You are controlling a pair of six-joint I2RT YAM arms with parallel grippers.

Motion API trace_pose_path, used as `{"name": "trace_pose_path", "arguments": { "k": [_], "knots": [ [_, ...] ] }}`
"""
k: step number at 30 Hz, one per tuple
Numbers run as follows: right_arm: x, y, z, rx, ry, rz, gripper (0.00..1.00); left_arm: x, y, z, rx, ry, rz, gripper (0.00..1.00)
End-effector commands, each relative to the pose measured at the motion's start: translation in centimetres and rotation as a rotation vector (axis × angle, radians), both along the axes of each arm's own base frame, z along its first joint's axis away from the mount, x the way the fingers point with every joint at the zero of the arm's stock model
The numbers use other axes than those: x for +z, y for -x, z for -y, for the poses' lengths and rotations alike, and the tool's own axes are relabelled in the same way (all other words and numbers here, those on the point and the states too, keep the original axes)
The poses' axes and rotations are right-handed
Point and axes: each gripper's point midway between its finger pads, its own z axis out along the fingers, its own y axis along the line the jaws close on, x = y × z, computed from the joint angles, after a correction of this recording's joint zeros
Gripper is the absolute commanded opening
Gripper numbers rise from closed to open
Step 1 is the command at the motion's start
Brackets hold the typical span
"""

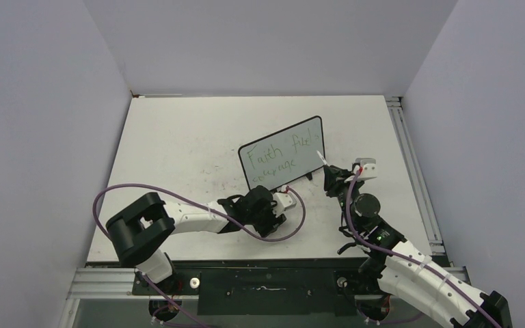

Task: Write a sentence on the whiteboard
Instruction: Close the whiteboard marker at the center of the board.

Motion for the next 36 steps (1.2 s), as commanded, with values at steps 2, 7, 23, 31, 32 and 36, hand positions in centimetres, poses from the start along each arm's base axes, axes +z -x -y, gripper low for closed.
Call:
{"name": "trace_pose_path", "arguments": {
  "k": [2,7,23,31,32,36],
  "knots": [
    [0.8,-0.1,-0.1,-0.003,-0.012,0.024,0.07,-0.2,-0.4,-0.7,0.036,-0.01,0.029,0.46],
    [0.7,-0.2,-0.3,0.002,-0.013,0.02,0.07,0.2,-0.1,-1.4,0.081,0.015,0.023,0.43],
    [0.6,-0.2,-0.4,0.003,-0.014,0.018,0.07,0.5,0.5,0.6,0.132,0.054,-0.036,0.51],
    [0.7,-0.2,-0.2,-0.002,-0.014,0.02,0.07,-0.5,-1.2,-0.7,0.27,-0.047,0.029,0.38],
    [0.7,-0.1,-0.2,-0.004,-0.015,0.021,0.07,-0.5,-1.4,-0.8,0.279,-0.05,0.034,0.36],
    [0.7,-0.1,-0.1,-0.006,-0.015,0.021,0.07,-1.0,-0.8,-1.4,0.284,-0.087,0.026,0.27]
  ]
}}
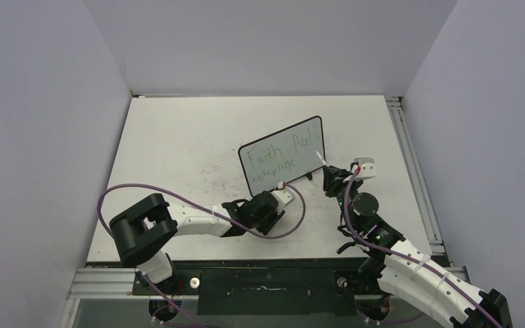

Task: Write a sentence on the whiteboard
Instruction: Close the whiteboard marker at the center of the board.

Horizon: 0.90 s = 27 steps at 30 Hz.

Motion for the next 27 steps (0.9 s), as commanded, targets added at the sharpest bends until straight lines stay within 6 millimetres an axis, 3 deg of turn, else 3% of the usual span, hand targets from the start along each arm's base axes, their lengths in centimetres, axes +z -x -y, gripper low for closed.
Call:
{"name": "trace_pose_path", "arguments": {
  "k": [1,6,10,16,22,27],
  "knots": [
    [1.3,0.1,0.1,-0.008,-0.03,0.039,0.07,-0.6,0.2,-0.9,0.046,-0.069,-0.001,0.25],
    [1.4,0.1,0.2,-0.01,-0.031,0.04,0.07,-0.7,0.6,-1.0,0.047,-0.095,0.033,0.08],
    [1.4,0.1,0.1,-0.005,-0.026,0.033,0.07,0.8,0.3,-1.1,0.07,-0.078,0.063,0.0],
    [1.7,0.0,-0.1,0.003,-0.038,0.006,0.05,8.8,-0.1,-0.7,0.007,-0.021,0.119,0.0],
    [3.2,0.3,-1.7,0.124,-0.065,-0.005,0.05,15.5,0.1,-3.1,-0.064,0.01,0.147,0.0],
    [4.6,0.2,-3.2,0.271,-0.091,-0.015,0.05,18.1,-1.4,-6.5,-0.087,-0.031,0.216,0.0]
  ]
}}
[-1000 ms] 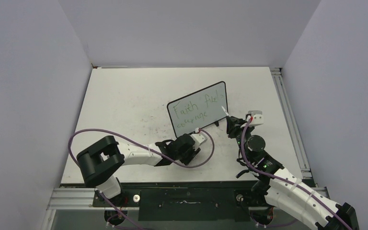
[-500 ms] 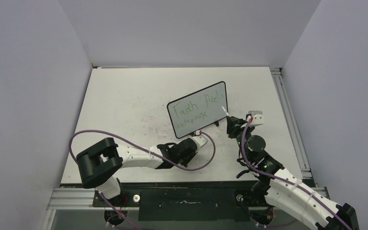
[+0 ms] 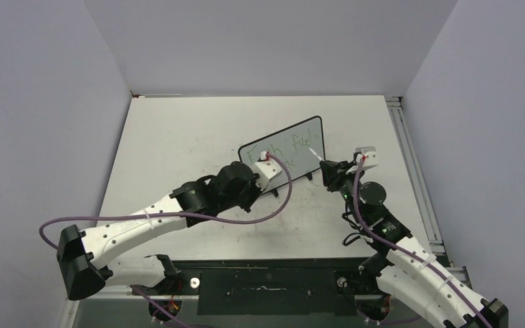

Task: Write a sentence on the whiteboard
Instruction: Close the whiteboard marker at the center of the board.

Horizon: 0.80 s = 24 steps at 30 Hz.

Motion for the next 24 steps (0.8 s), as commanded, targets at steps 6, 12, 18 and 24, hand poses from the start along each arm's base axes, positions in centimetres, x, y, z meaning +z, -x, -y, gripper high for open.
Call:
{"name": "trace_pose_path", "arguments": {
  "k": [6,12,18,24],
  "knots": [
    [5.2,0.6,-3.8,0.463,-0.159,0.001,0.05,2.9,-0.2,-4.9,-0.093,0.034,0.113,0.0],
    [7.5,3.7,-6.0,0.889,-0.318,-0.055,0.05,4.2,2.7,-4.4,-0.224,0.183,0.13,0.0],
    [6.5,6.0,-9.5,1.072,-0.222,-0.144,0.05,4.6,4.4,-3.7,-0.314,0.228,0.103,0.0],
    [6.5,7.9,-10.9,1.207,-0.209,-0.2,0.05,4.4,4.8,-3.5,-0.338,0.214,0.069,0.0]
  ]
}}
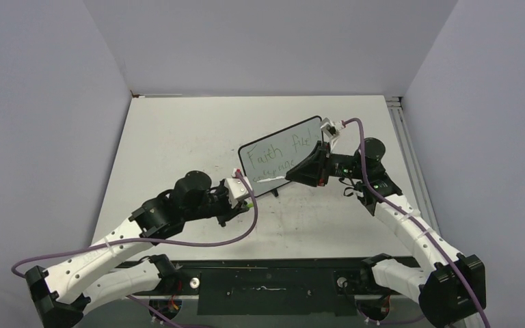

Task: Write a sentence on the whiteboard
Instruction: Close the whiteboard marker at the center of the board.

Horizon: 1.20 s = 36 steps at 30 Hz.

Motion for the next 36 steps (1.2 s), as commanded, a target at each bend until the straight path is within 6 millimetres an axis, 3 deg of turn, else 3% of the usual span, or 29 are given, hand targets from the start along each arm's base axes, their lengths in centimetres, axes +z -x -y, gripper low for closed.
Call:
{"name": "trace_pose_path", "arguments": {
  "k": [1,13,36],
  "knots": [
    [0.9,1.6,-0.1,0.119,-0.004,0.053,0.05,1.7,0.3,0.7,-0.053,0.042,0.024,0.0],
    [0.3,3.0,-0.8,0.208,0.022,0.037,0.05,2.7,0.7,0.3,-0.063,0.083,0.05,0.0],
    [-0.4,3.4,-1.2,0.24,0.053,0.037,0.05,2.8,0.6,0.4,-0.061,0.096,0.054,0.0]
  ]
}}
